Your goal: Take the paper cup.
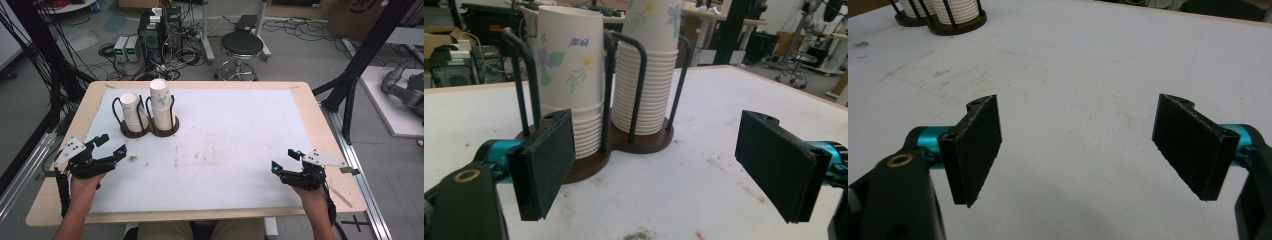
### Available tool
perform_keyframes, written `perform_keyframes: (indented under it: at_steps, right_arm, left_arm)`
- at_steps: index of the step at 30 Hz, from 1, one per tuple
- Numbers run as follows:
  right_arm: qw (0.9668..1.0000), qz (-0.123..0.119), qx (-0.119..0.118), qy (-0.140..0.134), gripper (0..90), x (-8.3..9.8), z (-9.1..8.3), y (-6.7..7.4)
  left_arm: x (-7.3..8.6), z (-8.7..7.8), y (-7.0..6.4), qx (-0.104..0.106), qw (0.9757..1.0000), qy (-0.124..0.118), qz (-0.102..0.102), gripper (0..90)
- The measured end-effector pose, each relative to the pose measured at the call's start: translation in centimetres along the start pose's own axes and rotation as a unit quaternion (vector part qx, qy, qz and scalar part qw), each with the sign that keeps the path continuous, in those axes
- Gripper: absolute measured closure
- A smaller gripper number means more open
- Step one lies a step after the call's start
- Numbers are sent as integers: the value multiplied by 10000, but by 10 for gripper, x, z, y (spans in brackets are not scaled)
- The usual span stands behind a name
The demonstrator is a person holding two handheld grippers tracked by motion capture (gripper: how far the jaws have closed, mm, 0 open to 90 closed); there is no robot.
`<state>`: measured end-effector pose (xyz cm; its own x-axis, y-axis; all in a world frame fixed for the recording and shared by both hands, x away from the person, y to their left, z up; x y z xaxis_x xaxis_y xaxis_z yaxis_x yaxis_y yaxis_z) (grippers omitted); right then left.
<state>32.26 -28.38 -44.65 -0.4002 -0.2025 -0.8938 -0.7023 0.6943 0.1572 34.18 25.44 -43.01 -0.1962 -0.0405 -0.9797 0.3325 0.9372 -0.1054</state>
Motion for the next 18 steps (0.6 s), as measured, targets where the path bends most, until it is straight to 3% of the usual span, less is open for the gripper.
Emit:
perform_keyframes:
  at_steps: [5, 10, 14, 18]
  right_arm:
    - [10000, 23, 18, -20, 204, 0, -1, 0]
    - [10000, 56, 9, 2, 204, 1, -1, -2]
    - [10000, 38, 5, 11, 204, 0, -1, -1]
    - [10000, 38, -27, 40, 204, 0, 0, 1]
  left_arm:
    - [-5, 5, -3, 43, 9999, 41, 94, 163]
    - [-17, 13, 2, 36, 10000, 40, -17, 164]
    - [-34, 21, 8, 112, 9994, -75, -307, 164]
    - [-53, 32, 14, 112, 9995, -65, -304, 165]
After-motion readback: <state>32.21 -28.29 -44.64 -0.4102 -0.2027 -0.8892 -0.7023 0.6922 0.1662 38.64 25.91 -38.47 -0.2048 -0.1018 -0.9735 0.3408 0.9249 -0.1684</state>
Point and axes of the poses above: each handheld gripper's, and its own axes: z roughly forward along the jaws, x roughly out of its underside, y roughly to its left, the point moved 7 cm from there along z, roughly forward along the jaws, and after that the axes turned 13 degrees about -x, right-handed, at the moved point
